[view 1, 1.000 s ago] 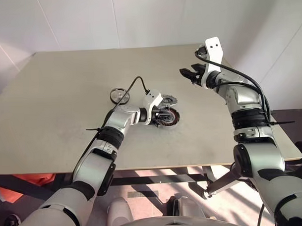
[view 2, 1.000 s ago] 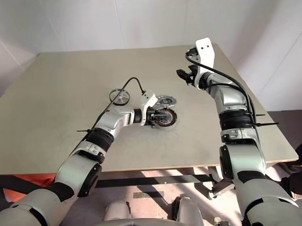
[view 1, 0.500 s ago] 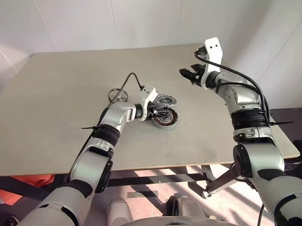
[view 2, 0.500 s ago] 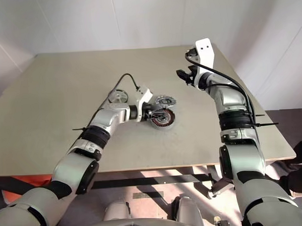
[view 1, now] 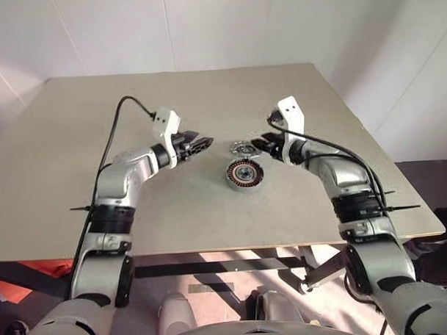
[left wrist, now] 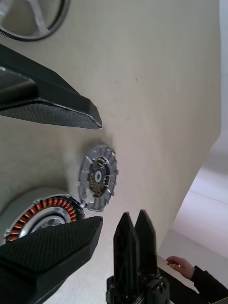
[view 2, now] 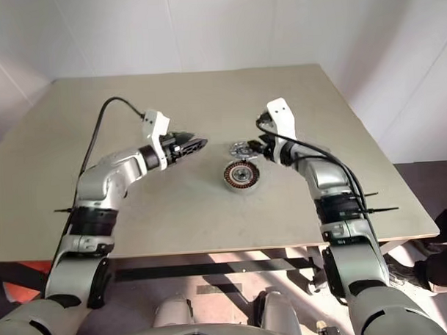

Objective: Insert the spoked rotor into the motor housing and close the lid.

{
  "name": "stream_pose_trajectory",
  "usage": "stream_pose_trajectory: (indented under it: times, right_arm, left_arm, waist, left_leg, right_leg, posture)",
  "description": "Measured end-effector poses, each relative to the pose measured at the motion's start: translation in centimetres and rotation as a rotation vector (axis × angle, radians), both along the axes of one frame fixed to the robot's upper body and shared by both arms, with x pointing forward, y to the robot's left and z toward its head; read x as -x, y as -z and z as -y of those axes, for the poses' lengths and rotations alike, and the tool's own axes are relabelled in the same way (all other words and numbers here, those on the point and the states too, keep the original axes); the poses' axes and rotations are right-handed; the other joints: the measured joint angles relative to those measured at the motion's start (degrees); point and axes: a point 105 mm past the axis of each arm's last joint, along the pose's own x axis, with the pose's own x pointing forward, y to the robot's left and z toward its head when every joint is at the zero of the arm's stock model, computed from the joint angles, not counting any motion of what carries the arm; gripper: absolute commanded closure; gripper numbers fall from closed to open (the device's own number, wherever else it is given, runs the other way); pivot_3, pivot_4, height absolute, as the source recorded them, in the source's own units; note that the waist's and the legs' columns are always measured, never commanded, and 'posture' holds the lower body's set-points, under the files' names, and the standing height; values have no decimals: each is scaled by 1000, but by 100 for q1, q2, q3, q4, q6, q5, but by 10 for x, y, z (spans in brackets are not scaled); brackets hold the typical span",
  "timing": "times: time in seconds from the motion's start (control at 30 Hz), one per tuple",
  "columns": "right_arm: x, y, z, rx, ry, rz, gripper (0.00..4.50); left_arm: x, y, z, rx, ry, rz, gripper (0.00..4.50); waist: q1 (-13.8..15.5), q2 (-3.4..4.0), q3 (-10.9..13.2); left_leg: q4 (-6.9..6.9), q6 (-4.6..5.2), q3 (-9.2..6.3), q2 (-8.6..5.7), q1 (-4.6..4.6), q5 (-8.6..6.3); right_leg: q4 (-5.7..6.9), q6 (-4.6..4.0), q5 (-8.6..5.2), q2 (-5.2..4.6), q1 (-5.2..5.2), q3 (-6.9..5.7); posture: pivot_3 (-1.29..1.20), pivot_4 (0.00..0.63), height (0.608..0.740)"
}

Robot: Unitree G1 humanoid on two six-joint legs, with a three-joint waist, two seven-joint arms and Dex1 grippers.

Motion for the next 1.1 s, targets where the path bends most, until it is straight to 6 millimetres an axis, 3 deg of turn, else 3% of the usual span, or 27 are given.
stream_pose_trajectory:
  times: [0.07, 0.1, 0.27, 0.47, 1.1]
  right_arm:
    - [9, -1, 1, 13, -37, 6, 4361]
    - [11, -4, 0, 11, -55, 13, 4463]
    - [24, -15, -20, -8, -175, 27, 4463]
    - [36, 4, -40, 33, -264, -44, 4463]
    - [43, 17, -30, 97, -257, -87, 4463]
  left_arm:
    - [9, 8, -22, -1, -63, -32, 1413]
    - [12, 9, -30, 1, -91, -39, 1413]
    - [25, 6, -48, 27, -166, -38, 1413]
    - [33, 6, -50, 51, -203, -38, 1413]
    - [33, 17, -50, 37, -231, -76, 1413]
  waist:
    - [0, 0, 0]
    - [-3, 0, 0]
    - [-5, 0, 0]
    - [-5, -1, 0]
    - [-2, -3, -2]
  left_leg:
    - [0, -1, 0, 1, 1, 1]
    - [0, -1, 0, 2, 3, 0]
    - [2, 8, -1, 2, 13, -4]
    - [4, 8, -1, 2, 8, -4]
    - [4, 8, -1, 3, 9, -4]
  right_leg:
    - [2, 1, -1, 3, 1, 0]
    - [3, 2, -1, 4, 1, 0]
    - [5, 8, -5, 6, 11, 1]
    - [4, 7, -4, 6, 9, 2]
    - [8, 7, -3, 9, 9, 3]
  posture:
    - [0, 0, 740]
    - [0, 0, 740]
    - [0, 0, 740]
    - [0, 0, 740]
    - [0, 0, 740]
